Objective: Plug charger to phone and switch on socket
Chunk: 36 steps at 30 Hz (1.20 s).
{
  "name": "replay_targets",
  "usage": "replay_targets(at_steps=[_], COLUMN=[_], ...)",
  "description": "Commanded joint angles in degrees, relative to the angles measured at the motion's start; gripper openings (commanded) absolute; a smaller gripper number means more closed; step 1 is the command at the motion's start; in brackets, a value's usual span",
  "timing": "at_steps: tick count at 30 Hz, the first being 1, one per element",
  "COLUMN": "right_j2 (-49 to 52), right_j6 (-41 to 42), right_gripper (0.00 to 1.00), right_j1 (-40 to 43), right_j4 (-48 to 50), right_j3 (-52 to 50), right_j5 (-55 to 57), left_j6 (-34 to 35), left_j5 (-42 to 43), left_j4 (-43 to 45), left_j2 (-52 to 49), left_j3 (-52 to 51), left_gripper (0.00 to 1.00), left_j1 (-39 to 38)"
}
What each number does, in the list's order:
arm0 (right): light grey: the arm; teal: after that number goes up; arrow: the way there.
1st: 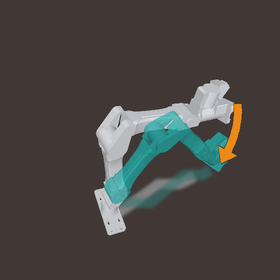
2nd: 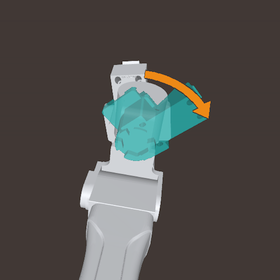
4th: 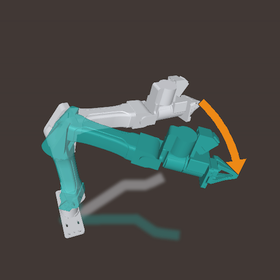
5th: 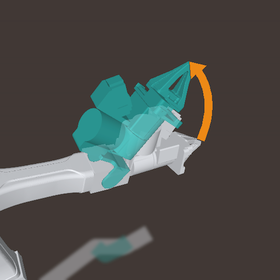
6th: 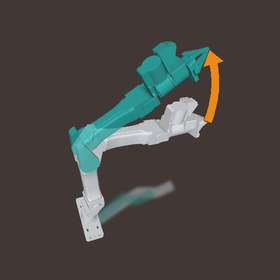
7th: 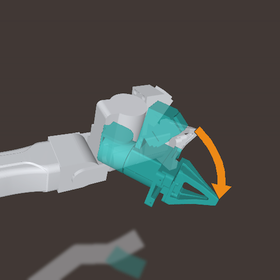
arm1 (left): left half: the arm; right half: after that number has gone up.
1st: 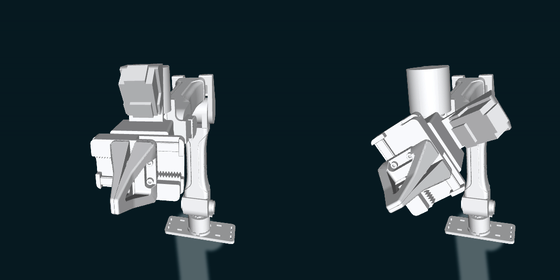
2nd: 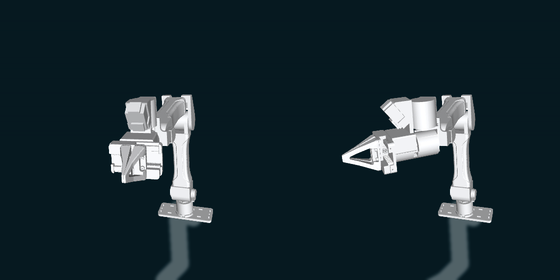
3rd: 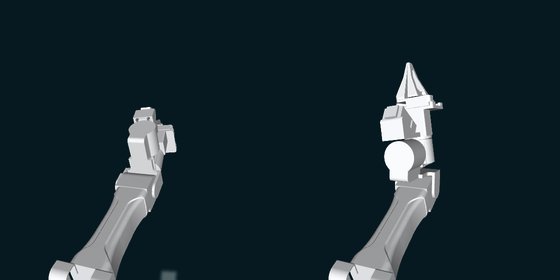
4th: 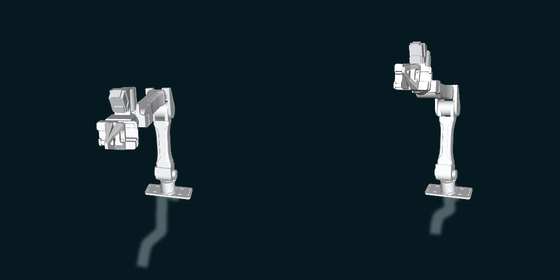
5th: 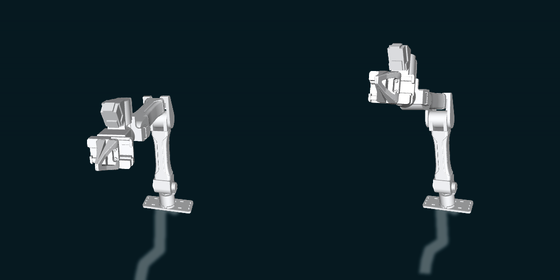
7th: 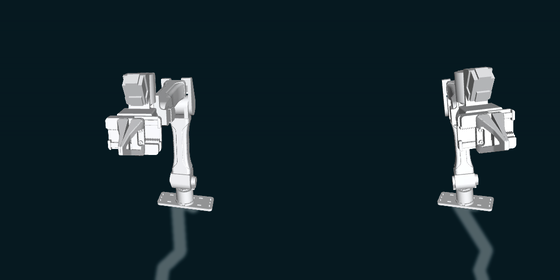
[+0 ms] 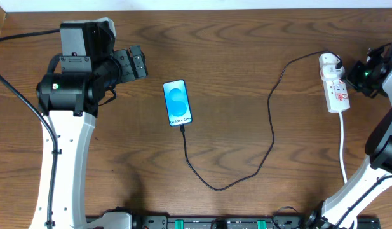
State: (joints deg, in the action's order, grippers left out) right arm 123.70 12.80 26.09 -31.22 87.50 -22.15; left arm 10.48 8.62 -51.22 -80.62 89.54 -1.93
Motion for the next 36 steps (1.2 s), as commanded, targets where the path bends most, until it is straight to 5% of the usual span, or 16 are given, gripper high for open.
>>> replay_targets(at_steps=[1,36], right_j2=[2.6,2.6], right_j6=[-0.2,-0.2], right_gripper=[0.01,0.01], right_j1=[-5.2,-7.8], right_j4=[-3.6,-6.1], right_j3=[-3.0,-2.9], right_j5=[-4.3,-13.0], left_j6=[-0.2,-0.2], left_j5=[-0.5,-0.5], left_j4=[-0.2,-0.2], left_j2=[0.1,0.1], left_j3=[0.4,0.4], left_gripper=[0.98,0.98], left_j1=[0.2,0.2])
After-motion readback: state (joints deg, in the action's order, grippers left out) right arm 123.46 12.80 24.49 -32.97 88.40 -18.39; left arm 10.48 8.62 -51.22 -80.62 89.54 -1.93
